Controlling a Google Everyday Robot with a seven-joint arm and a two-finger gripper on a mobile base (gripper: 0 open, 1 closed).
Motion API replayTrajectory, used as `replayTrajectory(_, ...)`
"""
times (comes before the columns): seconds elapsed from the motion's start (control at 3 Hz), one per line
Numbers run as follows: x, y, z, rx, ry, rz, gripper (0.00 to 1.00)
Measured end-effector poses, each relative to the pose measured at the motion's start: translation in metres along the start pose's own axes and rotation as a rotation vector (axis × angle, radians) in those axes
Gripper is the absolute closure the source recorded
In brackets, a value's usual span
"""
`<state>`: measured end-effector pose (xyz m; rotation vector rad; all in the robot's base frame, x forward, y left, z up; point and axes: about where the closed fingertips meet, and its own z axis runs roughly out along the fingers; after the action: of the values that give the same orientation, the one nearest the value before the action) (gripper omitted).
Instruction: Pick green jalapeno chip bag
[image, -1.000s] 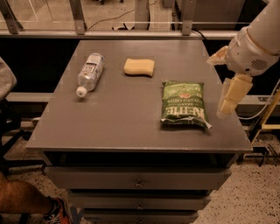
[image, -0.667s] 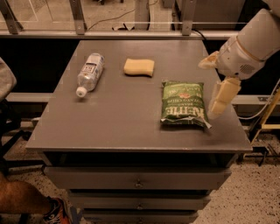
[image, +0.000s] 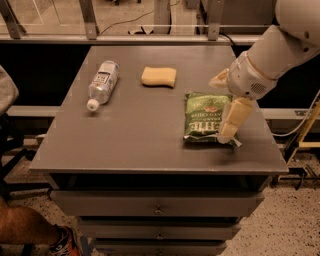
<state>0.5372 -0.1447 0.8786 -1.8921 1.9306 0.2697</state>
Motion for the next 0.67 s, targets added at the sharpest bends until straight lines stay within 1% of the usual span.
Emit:
replayTrajectory(0.33,-0.009,0.012,0.009,-0.035,0.012,0.01,0.0)
replayTrajectory(0.67,-0.007,0.028,0.028,-0.076,0.054,0.048,0.02)
